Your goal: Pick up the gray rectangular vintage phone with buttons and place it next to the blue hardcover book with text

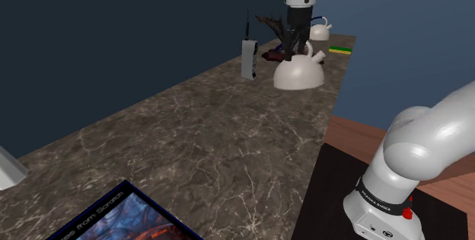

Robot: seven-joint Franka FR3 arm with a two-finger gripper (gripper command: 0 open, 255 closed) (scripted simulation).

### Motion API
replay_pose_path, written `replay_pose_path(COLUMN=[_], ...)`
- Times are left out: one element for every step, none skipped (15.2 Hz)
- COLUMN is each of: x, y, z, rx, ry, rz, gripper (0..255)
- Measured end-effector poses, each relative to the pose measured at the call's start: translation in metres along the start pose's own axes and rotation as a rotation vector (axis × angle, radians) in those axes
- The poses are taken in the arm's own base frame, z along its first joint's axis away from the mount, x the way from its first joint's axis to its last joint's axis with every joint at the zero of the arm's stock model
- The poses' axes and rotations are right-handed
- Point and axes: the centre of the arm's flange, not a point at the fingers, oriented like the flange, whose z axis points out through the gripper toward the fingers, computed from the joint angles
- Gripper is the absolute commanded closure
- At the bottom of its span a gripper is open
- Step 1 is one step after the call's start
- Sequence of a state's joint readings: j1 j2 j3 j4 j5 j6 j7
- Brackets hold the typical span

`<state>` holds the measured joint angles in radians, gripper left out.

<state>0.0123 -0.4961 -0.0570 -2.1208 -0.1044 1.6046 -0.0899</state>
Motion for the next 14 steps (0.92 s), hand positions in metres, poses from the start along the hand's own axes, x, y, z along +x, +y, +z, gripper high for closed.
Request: replay_pose_path(x=[0.013,0.025,0.036,0.046,0.058,0.069,0.081,0.094,0.107,0.119,0.134,0.145,0.157,0.17], y=[0.004,0.008,0.01,0.013,0.016,0.021,0.022,0.023,0.026,0.03,0.031,0.033,0.036,0.036], z=[-0.005,-0.009,-0.012,-0.014,-0.015,-0.016,-0.018,-0.018,-0.022,-0.025,-0.027,-0.032,-0.036,-0.04], rx=[0.002,0.007,0.012,0.017,0.023,0.029,0.036,0.042,0.048,0.053,0.057,0.062,0.067,0.071], ry=[0.013,0.019,0.024,0.028,0.027,0.028,0.023,0.023,0.025,0.03,0.035,0.039,0.045,0.05], rz=[-0.008,-0.016,-0.025,-0.032,-0.041,-0.05,-0.058,-0.066,-0.074,-0.082,-0.09,-0.098,-0.106,-0.113], gripper=[0,0,0,0,0,0,0,0,0,0,0,0,0,0])
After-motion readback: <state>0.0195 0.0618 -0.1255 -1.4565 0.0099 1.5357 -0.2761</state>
